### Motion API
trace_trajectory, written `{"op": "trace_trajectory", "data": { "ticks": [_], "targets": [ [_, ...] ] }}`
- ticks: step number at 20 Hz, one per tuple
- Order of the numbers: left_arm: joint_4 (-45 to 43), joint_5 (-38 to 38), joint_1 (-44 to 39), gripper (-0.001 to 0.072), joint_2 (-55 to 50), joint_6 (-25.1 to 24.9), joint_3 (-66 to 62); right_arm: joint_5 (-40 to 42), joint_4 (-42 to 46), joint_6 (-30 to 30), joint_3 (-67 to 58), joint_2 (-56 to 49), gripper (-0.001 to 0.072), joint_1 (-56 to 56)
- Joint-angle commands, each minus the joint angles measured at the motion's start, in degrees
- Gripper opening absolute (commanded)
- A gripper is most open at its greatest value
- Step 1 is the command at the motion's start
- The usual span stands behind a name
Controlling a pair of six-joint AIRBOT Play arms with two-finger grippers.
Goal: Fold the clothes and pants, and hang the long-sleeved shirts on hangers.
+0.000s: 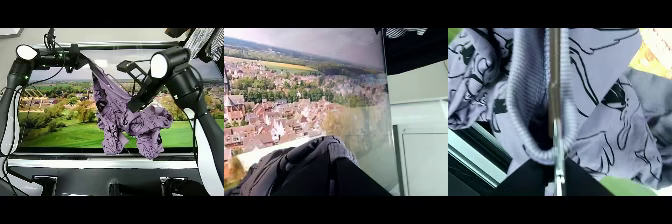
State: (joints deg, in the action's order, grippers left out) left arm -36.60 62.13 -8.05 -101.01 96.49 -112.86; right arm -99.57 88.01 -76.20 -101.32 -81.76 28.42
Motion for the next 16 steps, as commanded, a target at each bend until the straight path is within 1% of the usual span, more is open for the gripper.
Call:
{"op": "trace_trajectory", "data": {
  "ticks": [1,3,6,10,14,16],
  "targets": [
    [-5.4,4.9,0.0,0.0025,0.1,1.5,-3.0,-1.8,8.5,-4.1,0.0,-0.9,0.0038,0.9],
    [-8.9,7.7,0.0,0.0025,0.1,3.5,-4.2,-2.5,12.3,-5.8,0.0,-0.8,0.0038,0.9],
    [-11.8,10.8,-0.9,0.0025,0.0,4.1,-4.1,-3.3,13.4,-6.9,0.0,-0.1,0.0038,0.9],
    [-12.0,10.9,-3.3,0.0025,0.0,4.4,-4.1,-4.5,13.1,-8.1,0.0,0.6,0.0038,1.0],
    [-15.2,10.5,-5.1,0.0025,0.8,8.0,-4.1,-4.7,13.0,-8.2,0.0,0.5,0.0038,2.0],
    [-16.6,10.4,-5.6,0.0025,1.7,8.6,-4.1,-4.7,13.1,-8.5,0.0,0.1,0.0038,2.5]
  ]
}}
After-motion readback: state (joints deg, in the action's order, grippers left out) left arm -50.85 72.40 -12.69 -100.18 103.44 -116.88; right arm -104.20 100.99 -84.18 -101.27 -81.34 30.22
